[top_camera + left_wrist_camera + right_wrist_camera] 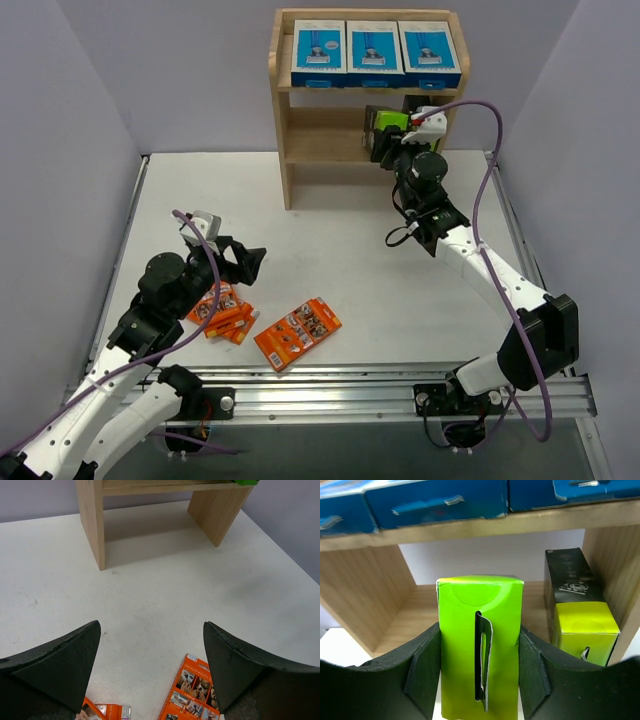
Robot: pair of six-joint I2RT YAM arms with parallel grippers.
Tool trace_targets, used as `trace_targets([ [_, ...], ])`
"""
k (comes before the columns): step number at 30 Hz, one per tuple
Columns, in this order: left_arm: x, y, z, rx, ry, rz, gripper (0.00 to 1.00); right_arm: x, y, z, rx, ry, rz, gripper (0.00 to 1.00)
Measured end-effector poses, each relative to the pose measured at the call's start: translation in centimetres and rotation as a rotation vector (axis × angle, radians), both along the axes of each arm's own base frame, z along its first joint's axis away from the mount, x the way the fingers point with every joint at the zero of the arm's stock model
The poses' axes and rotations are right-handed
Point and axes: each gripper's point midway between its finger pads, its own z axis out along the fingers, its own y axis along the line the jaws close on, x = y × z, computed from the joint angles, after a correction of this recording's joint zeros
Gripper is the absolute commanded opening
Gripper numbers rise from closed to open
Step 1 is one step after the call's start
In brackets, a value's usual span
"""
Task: Place and organize the shaving razors onto the shelf
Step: Place the shaving razor onto shelf
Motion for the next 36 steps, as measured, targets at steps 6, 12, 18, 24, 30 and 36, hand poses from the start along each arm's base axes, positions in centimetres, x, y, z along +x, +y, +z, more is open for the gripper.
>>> trace_targets([
  [6, -0.1, -0.3, -0.2, 0.007, 0.002, -0.017, 0.93, 1.1, -0.8, -2.4, -0.029, 0.021, -0.01, 0.0],
  [12, 0.0, -0.4, -0.3, 0.009, 0.008, -0.029, 0.93, 0.8, -0.9, -3.3, -0.02, -0.005, -0.007, 0.0],
  [18, 0.0, -0.9, -0.8, 0.015, 0.024, -0.049, 0.93, 0.0, -1.3, -4.2, -0.013, -0.01, -0.009, 0.0],
  [24, 0.1, -1.3, -1.5, 0.026, 0.048, -0.066, 0.93, 0.2, -1.5, -4.9, 0.003, 0.01, -0.034, 0.0],
  [30, 0.2, -1.5, -2.1, 0.036, 0.068, -0.076, 0.93, 1.9, -1.4, -7.1, -0.022, 0.074, -0.071, 0.03],
  [36, 0.1, -1.7, -2.1, 0.035, 0.07, -0.084, 0.93, 3.1, -1.2, -10.0, -0.062, 0.158, -0.094, 0.08],
])
